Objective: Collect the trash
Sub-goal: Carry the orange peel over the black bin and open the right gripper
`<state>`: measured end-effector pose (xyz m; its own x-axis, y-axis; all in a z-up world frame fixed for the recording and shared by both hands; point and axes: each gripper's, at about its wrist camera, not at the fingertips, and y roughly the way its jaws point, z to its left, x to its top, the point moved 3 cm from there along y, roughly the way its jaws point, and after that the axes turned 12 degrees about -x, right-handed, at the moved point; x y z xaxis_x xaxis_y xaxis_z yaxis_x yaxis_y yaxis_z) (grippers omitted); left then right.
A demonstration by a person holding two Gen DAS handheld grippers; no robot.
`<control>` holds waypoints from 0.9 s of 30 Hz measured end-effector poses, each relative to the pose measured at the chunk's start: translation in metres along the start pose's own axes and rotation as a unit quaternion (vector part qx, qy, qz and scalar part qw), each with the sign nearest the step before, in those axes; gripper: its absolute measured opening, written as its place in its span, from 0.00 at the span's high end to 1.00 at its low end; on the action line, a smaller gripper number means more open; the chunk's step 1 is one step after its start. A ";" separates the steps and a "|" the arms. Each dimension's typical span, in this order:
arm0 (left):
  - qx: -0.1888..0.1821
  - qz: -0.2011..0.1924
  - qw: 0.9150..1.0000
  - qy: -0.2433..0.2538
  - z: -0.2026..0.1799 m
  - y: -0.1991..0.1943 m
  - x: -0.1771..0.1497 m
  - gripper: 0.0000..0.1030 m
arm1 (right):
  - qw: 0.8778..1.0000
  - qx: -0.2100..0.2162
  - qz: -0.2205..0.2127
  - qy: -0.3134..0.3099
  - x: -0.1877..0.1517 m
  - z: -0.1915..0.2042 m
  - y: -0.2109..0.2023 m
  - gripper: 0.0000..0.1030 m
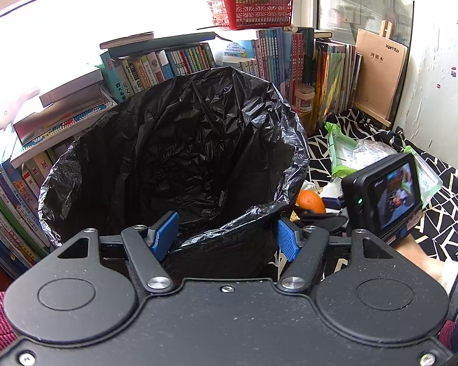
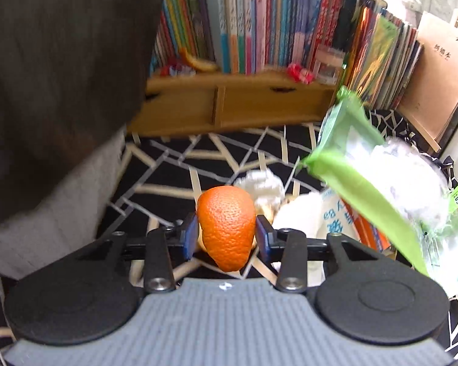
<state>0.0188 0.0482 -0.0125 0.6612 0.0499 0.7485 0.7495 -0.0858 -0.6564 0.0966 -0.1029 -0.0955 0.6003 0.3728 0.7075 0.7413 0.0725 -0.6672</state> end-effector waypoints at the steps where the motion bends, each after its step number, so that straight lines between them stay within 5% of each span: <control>1: 0.000 0.000 1.000 0.000 0.000 0.000 0.000 0.37 | 1.000 0.004 -0.003 0.008 0.004 -0.001 -0.005 0.56; 17: -0.001 0.001 1.000 -0.002 0.001 0.001 0.000 0.36 | 0.984 0.049 -0.159 0.058 0.088 -0.041 -0.128 0.56; 22: -0.001 0.001 1.000 -0.002 0.001 0.001 0.001 0.36 | 0.969 0.131 -0.198 0.072 0.117 -0.044 -0.160 0.56; 27: -0.001 0.001 1.000 -0.002 0.001 0.001 0.000 0.36 | 0.952 0.238 -0.188 0.045 0.128 -0.019 -0.171 0.54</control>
<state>0.0200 0.0492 -0.0133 0.6630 0.0537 0.7467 0.7480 -0.0884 -0.6578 0.0522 -0.0849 0.1135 0.3592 0.1590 0.9196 0.7021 0.6032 -0.3786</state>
